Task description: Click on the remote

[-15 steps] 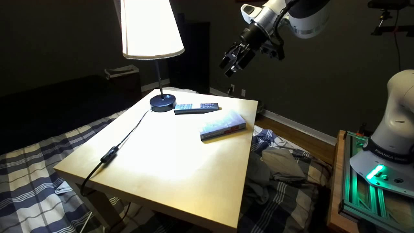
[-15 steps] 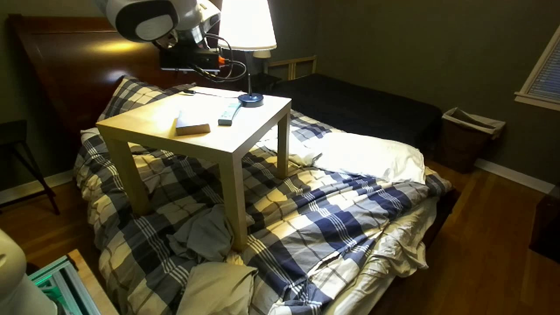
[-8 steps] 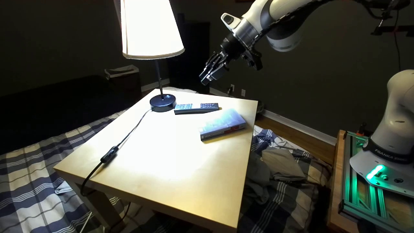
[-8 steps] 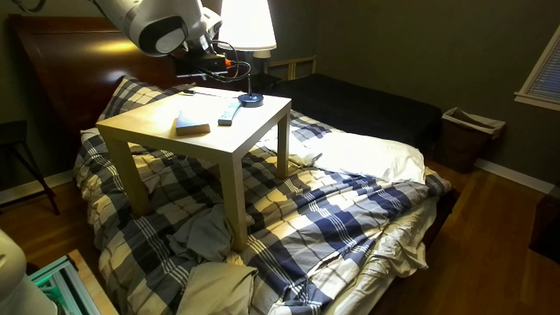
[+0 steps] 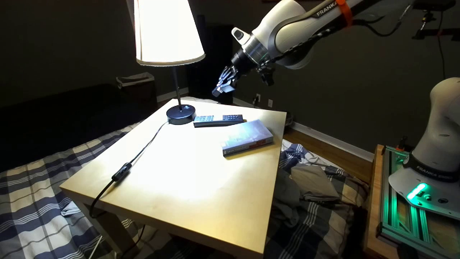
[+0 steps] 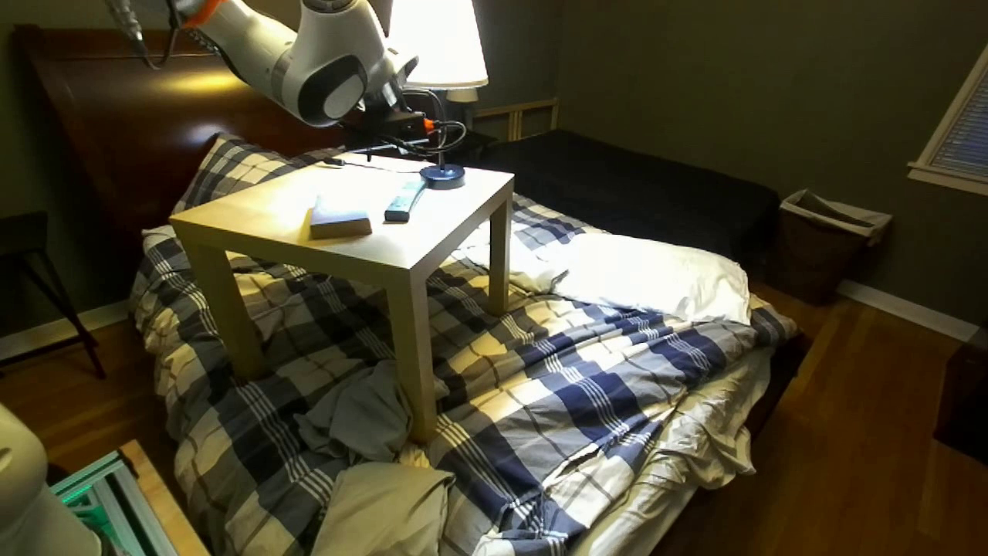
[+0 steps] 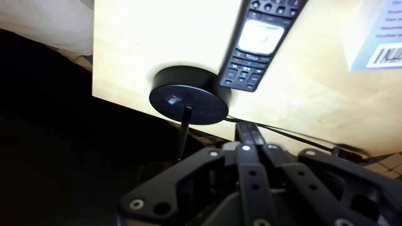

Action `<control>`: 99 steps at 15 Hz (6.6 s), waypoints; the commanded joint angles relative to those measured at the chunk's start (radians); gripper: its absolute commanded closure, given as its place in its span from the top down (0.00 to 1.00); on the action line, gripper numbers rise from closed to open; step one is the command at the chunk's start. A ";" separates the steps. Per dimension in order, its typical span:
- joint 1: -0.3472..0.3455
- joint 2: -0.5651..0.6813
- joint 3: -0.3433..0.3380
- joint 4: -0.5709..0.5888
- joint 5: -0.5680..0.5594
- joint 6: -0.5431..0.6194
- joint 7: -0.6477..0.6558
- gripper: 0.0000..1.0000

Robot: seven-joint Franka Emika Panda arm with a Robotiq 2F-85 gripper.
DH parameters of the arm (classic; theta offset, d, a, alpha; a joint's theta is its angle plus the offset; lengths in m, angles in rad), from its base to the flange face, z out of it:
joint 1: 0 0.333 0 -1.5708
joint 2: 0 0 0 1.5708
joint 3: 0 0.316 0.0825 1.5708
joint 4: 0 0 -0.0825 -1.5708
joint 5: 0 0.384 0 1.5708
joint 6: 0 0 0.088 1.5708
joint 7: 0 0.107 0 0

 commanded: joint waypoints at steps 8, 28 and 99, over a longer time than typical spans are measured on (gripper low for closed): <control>-0.084 0.097 0.047 0.062 -0.447 -0.044 0.384 0.00; -0.130 0.132 0.100 0.073 -0.584 -0.094 0.448 0.00; -0.172 -0.186 0.130 0.076 -0.151 -0.604 0.301 1.00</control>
